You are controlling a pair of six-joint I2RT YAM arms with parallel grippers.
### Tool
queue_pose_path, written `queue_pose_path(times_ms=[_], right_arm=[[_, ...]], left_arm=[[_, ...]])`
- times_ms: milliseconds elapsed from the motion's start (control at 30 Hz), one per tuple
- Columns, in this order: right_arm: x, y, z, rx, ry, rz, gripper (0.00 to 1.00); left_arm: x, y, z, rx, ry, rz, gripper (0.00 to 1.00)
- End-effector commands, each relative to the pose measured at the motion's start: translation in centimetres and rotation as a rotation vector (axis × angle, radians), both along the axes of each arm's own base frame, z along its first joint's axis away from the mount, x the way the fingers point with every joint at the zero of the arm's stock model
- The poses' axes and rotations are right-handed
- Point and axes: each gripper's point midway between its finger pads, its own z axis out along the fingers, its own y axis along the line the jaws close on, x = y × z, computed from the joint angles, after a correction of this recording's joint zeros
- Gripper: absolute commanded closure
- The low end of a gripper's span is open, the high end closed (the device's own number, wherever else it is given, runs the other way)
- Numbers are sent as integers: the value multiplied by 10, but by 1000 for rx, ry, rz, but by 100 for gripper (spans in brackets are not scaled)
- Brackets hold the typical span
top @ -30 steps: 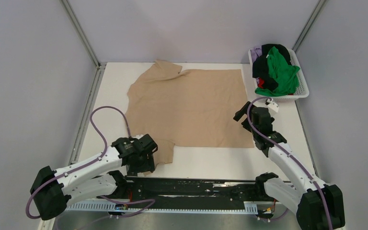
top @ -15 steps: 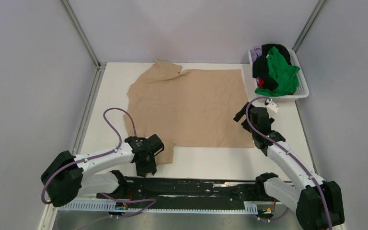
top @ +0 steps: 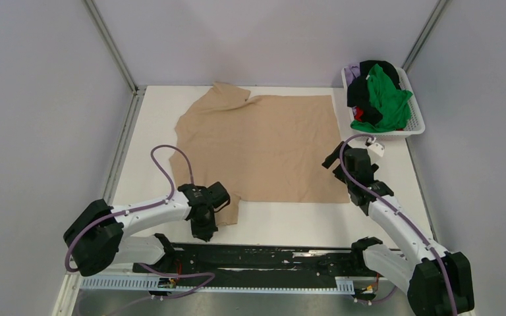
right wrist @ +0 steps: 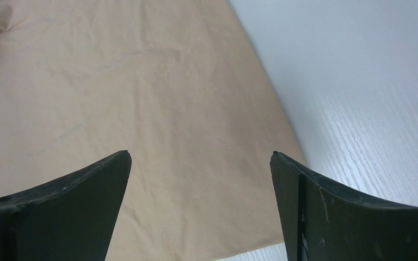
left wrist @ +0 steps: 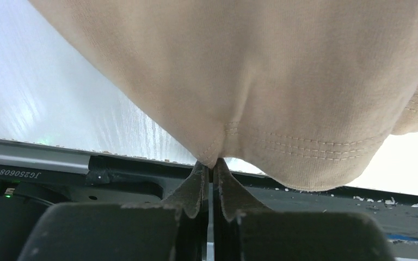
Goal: Fold and stack the t-shirts
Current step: Grab the side of the flattened tshirt closest away from the robot with both arms
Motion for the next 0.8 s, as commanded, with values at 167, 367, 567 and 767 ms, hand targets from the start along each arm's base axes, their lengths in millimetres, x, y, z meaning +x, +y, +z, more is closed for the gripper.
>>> queue_pose_path(times_ms=[167, 367, 567, 767], right_arm=[[-24, 3, -15, 95, 107, -47, 0], [-72, 6, -35, 166, 296, -79, 0], [-105, -11, -59, 156, 378, -197, 3], [-95, -25, -74, 113, 360, -299, 12]], left_arm=[[36, 9, 26, 66, -182, -90, 100], [15, 3, 34, -52, -146, -92, 100], [-1, 5, 43, -137, -140, -112, 100], [-5, 0, 45, -170, -121, -126, 100]])
